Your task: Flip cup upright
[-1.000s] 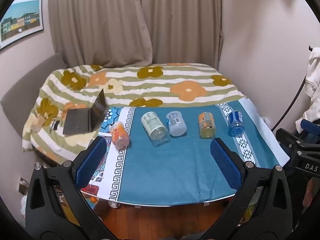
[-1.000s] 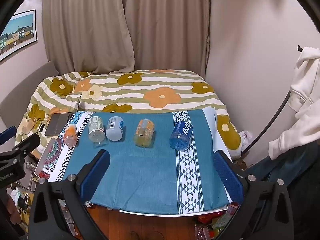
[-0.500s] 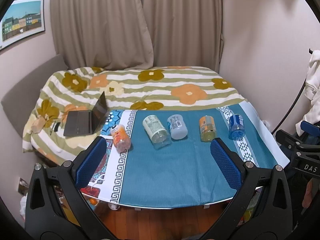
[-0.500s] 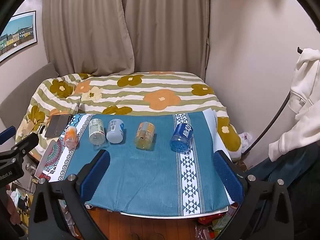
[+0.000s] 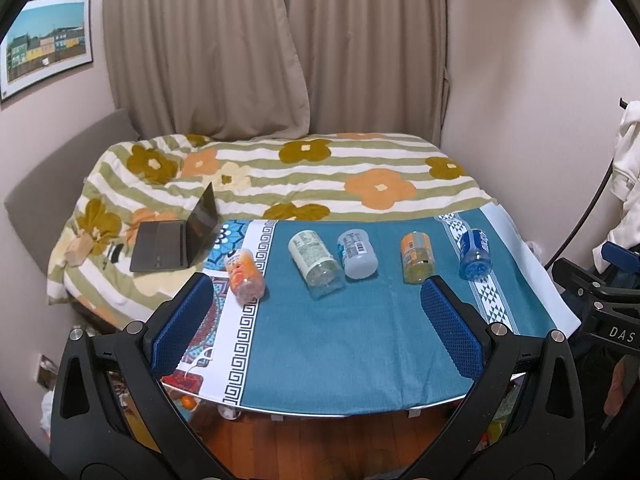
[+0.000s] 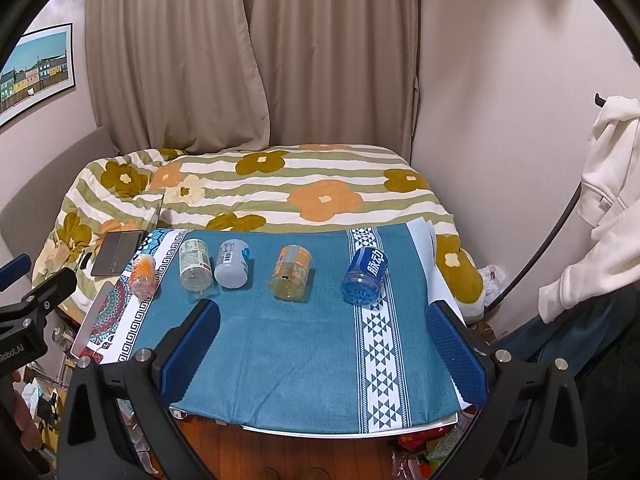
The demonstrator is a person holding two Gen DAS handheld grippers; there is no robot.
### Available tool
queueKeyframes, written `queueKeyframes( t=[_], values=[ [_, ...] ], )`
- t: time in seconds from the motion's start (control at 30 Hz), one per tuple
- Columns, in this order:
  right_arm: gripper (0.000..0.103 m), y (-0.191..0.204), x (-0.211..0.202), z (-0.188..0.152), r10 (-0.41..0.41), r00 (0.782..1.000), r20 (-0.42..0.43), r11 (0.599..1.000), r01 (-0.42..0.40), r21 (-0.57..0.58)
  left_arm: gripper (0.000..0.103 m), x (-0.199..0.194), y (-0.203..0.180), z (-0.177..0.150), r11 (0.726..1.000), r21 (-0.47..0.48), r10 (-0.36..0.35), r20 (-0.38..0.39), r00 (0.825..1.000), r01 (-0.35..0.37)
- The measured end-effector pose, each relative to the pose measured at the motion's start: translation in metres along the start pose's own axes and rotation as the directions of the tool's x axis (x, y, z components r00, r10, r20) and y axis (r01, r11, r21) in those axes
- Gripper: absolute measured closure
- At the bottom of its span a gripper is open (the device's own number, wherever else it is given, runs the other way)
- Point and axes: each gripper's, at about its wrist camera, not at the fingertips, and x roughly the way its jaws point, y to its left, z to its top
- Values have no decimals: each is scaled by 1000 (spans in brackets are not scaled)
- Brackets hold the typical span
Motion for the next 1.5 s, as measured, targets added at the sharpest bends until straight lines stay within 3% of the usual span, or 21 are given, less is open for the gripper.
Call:
queueKeyframes(
  t=[1.5],
  values=[
    [0,0,-2,4,2,1000,6,1000,-2,1,0,-3,2,-1,1000,-22,6,-9,1000,-7]
  ],
)
